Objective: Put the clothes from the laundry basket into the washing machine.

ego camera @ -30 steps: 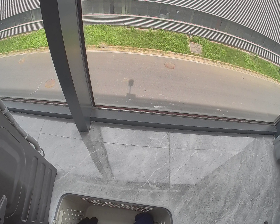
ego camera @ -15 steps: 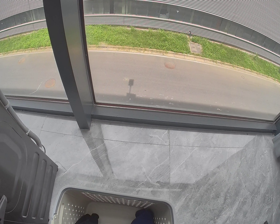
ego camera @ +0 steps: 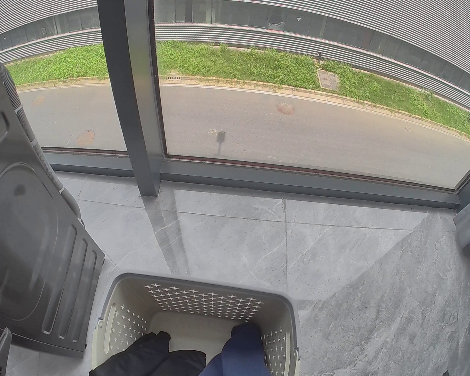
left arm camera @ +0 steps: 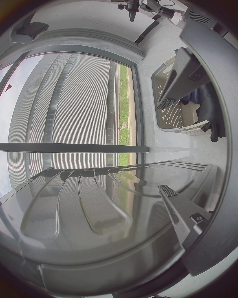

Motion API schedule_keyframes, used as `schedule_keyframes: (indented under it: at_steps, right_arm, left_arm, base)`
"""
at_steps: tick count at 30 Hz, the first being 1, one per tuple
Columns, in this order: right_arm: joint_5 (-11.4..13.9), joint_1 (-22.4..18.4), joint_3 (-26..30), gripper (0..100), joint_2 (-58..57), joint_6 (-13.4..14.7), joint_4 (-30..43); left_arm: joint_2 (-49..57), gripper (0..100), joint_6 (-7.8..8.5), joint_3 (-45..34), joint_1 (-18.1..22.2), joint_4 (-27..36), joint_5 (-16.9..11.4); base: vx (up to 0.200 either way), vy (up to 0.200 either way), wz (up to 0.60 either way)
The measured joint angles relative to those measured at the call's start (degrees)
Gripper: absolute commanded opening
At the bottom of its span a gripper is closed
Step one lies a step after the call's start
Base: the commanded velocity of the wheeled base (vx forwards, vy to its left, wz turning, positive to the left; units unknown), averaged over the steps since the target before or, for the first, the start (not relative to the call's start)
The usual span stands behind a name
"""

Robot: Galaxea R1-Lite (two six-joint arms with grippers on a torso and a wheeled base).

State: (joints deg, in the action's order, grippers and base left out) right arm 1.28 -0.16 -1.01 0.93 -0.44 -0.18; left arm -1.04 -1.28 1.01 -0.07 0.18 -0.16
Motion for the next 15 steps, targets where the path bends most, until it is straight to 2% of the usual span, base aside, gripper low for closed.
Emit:
schedule_keyframes:
  at_steps: [15]
  right_arm:
    - [0.00, 0.00, 0.00, 100, 0.00, -0.02, 0.02]
  left_arm:
    - [0.00, 100, -0.55, 0.00, -0.02, 0.02, 0.05]
  base:
    - [-0.200, 0.000, 0.00]
